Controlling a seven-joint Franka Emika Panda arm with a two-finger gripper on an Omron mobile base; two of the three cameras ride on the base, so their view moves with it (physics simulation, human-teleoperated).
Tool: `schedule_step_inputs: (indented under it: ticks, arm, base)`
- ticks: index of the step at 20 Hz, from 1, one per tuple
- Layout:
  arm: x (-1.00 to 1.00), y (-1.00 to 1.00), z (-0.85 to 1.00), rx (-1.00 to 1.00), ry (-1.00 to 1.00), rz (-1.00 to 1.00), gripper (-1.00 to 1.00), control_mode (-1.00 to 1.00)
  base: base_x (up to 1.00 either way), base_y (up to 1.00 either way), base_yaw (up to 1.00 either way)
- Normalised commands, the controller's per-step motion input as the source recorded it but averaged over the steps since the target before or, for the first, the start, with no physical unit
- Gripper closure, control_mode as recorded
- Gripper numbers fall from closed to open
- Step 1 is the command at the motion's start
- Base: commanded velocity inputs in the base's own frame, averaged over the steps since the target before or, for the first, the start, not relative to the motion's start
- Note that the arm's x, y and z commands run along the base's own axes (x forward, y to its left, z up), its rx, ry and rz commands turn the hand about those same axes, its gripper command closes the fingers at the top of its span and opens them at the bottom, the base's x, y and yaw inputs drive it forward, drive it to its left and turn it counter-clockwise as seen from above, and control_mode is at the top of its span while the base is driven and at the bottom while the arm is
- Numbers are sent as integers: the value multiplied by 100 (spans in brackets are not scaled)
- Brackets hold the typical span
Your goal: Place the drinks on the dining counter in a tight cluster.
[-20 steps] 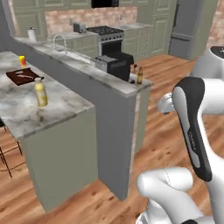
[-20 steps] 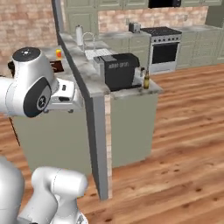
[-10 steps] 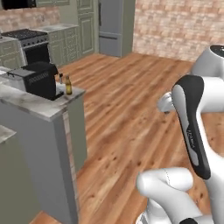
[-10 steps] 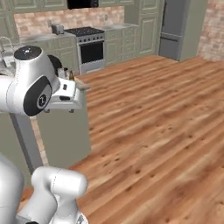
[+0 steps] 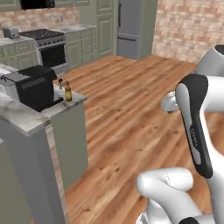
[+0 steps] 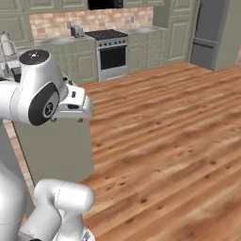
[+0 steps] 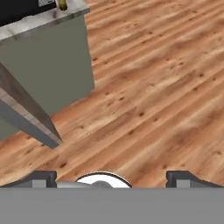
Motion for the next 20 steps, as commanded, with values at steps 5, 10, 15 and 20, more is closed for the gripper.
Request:
schedule_step_inputs:
  ticks: [5,10,15,20]
  arm:
    - [0,0,0,0,0,0,-100,100]
    - [0,0,0,0,0,0,-100,100]
    - [0,0,0,0,0,0,-100,100]
    - [0,0,0,0,0,0,-100,100]
  base:
    - [63,0,53]
    - [69,0,54]
    - [70,-54,44]
    - [68,-99,22]
